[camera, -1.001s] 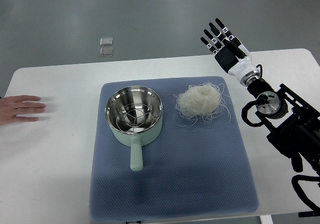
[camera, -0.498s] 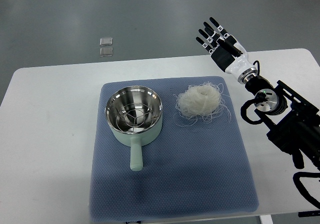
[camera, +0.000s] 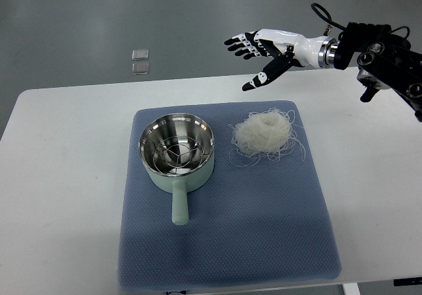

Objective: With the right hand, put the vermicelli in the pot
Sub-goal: 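Reach the right hand over and down onto the white vermicelli bundle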

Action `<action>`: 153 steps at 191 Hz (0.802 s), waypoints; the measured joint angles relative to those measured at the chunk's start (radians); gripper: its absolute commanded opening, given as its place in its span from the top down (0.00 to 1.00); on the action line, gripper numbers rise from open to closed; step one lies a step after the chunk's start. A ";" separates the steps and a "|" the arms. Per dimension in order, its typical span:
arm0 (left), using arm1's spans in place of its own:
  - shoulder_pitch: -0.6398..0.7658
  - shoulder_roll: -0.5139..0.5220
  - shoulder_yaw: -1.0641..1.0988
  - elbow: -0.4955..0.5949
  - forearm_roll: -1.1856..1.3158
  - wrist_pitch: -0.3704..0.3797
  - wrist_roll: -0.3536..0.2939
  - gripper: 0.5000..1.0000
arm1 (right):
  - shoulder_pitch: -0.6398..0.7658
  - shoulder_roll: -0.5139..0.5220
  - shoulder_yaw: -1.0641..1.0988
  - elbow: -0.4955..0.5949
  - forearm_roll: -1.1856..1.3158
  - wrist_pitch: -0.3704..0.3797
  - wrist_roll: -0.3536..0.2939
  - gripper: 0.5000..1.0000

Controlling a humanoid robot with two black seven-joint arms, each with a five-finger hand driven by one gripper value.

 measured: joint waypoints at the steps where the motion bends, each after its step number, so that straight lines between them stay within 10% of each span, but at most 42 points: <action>1: 0.000 0.000 0.000 0.000 0.000 0.000 0.000 0.00 | 0.010 -0.002 -0.016 0.001 -0.005 0.004 -0.001 0.14; 50: 0.000 0.000 0.000 0.001 0.000 0.000 0.001 0.00 | 0.372 0.032 -0.537 0.048 -0.056 0.094 -0.170 0.14; 153: 0.004 0.000 0.000 0.001 -0.002 0.000 0.001 0.00 | 0.189 0.146 -0.549 -0.020 -0.064 0.014 -0.191 0.14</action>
